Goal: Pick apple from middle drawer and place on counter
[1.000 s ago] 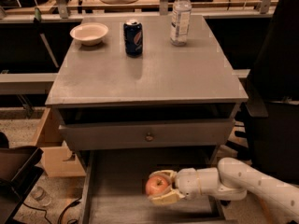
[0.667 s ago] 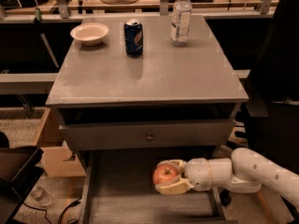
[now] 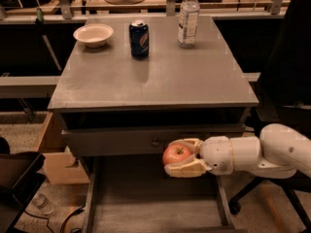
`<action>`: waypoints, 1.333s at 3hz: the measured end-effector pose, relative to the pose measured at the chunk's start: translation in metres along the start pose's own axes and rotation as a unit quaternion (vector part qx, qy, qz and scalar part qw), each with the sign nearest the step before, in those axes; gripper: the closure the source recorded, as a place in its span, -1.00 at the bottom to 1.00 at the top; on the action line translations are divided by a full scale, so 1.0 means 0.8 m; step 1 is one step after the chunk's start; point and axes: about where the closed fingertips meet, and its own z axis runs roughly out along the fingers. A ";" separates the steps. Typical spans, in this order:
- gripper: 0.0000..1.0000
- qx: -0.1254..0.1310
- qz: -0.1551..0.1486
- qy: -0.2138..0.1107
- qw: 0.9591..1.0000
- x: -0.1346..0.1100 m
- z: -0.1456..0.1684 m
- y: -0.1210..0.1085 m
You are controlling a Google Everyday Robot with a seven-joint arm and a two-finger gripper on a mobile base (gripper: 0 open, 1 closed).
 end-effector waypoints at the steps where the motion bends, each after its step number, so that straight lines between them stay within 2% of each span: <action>1: 1.00 0.017 -0.014 0.001 1.000 -0.058 -0.008 0.002; 3: 1.00 0.013 -0.012 -0.007 1.000 -0.059 -0.004 0.000; 4: 1.00 0.059 -0.013 -0.016 0.998 -0.093 -0.032 -0.006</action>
Offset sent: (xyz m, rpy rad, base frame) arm 0.0096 0.0047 0.0421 -0.0128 -0.0325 -0.0224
